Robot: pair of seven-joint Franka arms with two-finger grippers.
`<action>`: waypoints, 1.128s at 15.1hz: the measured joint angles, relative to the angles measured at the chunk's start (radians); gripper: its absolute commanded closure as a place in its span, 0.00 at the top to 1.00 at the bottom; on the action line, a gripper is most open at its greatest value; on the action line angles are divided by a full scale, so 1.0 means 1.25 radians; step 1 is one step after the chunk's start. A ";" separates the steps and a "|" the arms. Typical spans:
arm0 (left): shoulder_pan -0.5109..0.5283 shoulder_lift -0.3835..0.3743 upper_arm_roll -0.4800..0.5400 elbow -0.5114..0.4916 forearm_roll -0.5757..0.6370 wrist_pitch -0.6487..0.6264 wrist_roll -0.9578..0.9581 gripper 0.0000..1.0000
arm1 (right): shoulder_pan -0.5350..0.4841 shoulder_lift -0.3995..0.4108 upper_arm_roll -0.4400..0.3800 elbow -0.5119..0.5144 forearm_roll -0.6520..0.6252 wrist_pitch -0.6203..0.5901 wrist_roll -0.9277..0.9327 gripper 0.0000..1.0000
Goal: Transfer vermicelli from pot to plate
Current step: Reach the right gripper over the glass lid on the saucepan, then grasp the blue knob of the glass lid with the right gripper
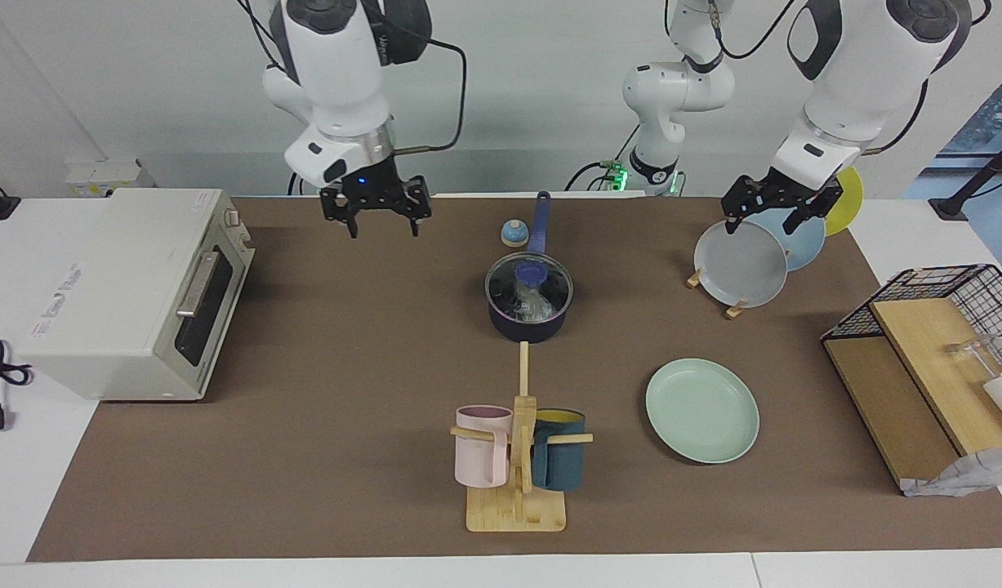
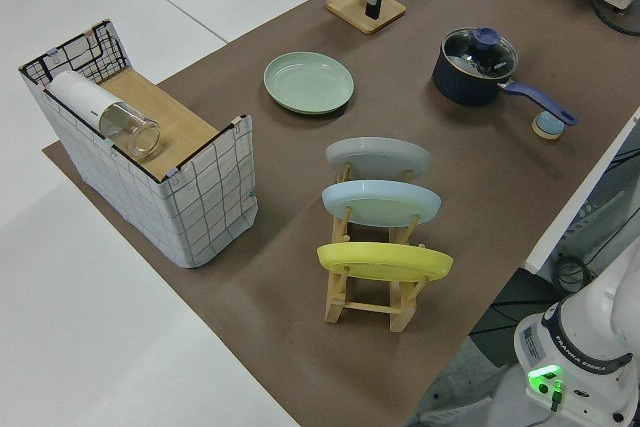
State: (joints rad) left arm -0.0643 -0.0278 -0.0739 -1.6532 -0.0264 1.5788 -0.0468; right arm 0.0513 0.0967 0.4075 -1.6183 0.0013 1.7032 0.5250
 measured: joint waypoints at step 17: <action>0.000 0.000 0.000 0.000 0.000 0.016 0.001 1.00 | 0.131 0.149 0.147 -0.095 -0.159 0.277 0.339 1.00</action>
State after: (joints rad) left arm -0.0643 -0.0278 -0.0740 -1.6532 -0.0258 1.5989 -0.0460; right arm 0.2149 0.2835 0.5919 -1.7373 -0.1978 2.0497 0.9485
